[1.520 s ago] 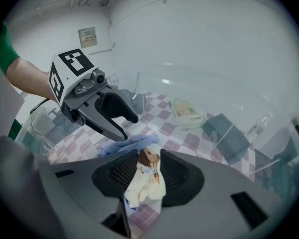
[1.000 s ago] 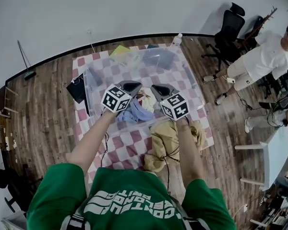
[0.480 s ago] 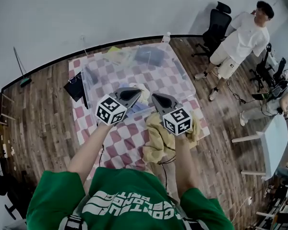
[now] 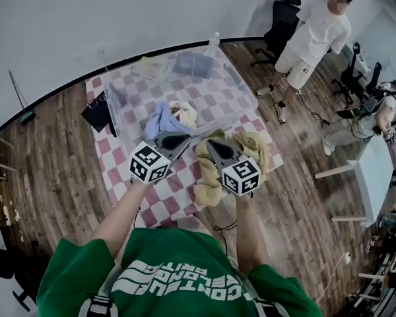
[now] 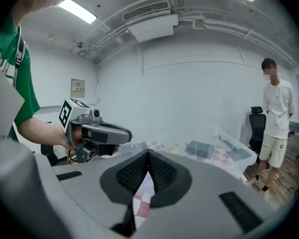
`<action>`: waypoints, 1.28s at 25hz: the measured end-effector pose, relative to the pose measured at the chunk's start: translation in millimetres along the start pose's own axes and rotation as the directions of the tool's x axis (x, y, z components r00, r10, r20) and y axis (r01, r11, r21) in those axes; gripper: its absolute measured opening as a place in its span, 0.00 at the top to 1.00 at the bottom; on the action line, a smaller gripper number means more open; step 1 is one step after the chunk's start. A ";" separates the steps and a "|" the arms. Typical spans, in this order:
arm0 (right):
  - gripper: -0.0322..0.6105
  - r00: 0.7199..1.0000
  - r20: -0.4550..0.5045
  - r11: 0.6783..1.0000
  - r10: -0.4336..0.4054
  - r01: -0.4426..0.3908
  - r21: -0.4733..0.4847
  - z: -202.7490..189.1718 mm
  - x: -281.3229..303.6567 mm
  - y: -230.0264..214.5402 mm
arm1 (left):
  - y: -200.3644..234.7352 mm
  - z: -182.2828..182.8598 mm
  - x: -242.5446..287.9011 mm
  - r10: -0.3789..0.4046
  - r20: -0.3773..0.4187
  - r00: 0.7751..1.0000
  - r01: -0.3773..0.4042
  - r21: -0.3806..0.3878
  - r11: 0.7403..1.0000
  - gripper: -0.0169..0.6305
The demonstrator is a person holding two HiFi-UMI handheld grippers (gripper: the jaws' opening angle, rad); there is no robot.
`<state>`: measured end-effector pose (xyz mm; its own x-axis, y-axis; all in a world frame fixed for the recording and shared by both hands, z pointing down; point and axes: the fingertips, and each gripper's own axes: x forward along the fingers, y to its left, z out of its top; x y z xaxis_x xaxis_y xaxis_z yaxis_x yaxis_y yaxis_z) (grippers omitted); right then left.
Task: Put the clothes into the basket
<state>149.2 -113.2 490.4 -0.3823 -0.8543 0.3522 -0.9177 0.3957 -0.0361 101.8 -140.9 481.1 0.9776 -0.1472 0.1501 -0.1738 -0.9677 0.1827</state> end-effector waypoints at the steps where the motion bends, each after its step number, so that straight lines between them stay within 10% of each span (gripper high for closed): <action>1: 0.94 1.000 -0.005 1.000 -0.008 0.008 0.002 -5.4 -5.0 3.8 | -6.0 -5.4 -1.7 -0.008 -0.006 1.000 0.008 -0.001 1.000 0.97; 32: 0.94 0.969 -0.060 0.958 -0.238 0.245 0.147 -109.2 -108.5 12.5 | -90.9 -78.4 18.5 -0.202 -0.142 0.969 0.203 -0.008 0.979 0.97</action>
<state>191.1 21.2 553.8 -0.1454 -0.9022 0.4061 -0.9890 0.1207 -0.0859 126.4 -39.6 543.5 0.9656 0.0824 0.2467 0.0277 -0.9756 0.2176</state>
